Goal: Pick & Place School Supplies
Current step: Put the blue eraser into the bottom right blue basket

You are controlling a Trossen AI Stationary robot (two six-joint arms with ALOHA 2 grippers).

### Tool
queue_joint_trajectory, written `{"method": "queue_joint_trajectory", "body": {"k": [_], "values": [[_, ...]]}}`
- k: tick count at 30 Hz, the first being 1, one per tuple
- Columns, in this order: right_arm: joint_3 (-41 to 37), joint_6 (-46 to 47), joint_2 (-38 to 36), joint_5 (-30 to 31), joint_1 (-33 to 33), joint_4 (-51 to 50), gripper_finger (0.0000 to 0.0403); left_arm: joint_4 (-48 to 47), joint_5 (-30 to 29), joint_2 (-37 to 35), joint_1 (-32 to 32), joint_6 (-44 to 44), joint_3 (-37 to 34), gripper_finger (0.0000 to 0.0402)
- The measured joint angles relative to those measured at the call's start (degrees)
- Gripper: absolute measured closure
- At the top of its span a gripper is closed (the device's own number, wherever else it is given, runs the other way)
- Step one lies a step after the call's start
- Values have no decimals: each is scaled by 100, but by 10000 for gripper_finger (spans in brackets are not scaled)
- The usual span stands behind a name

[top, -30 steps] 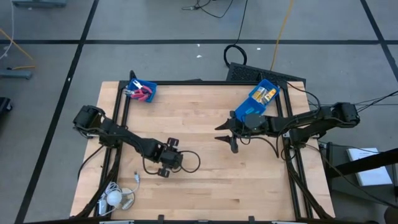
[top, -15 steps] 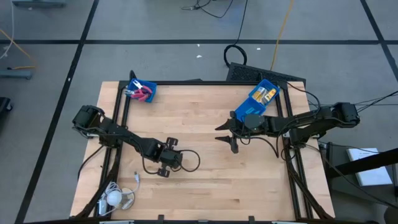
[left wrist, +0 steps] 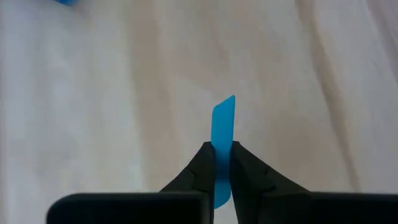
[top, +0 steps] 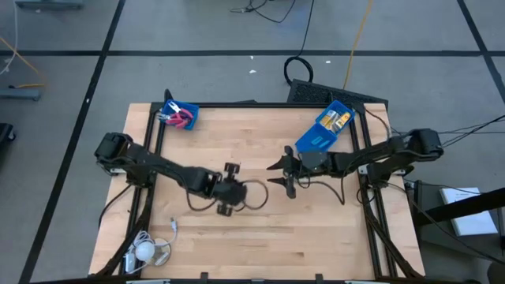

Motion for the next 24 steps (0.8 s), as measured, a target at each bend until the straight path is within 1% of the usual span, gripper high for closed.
{"method": "queue_joint_trajectory", "body": {"k": [4,9,12,17,21,24], "values": [[1,-427,493,12,84,650,211,53,-200,-13,343,54,357,382],[1,-521,868,51,112,1297,210,328,-194,-11,661,149,400,377],[64,-641,974,294,106,1277,205,539,-152,-11,731,290,402,377],[163,-746,1055,331,101,1302,197,1004,-89,-11,807,367,407,379],[186,-800,1065,441,104,1268,201,1243,238,-11,888,375,407,376],[191,-869,1062,447,104,1225,208,1358,257,-11,919,375,407,381]]}}
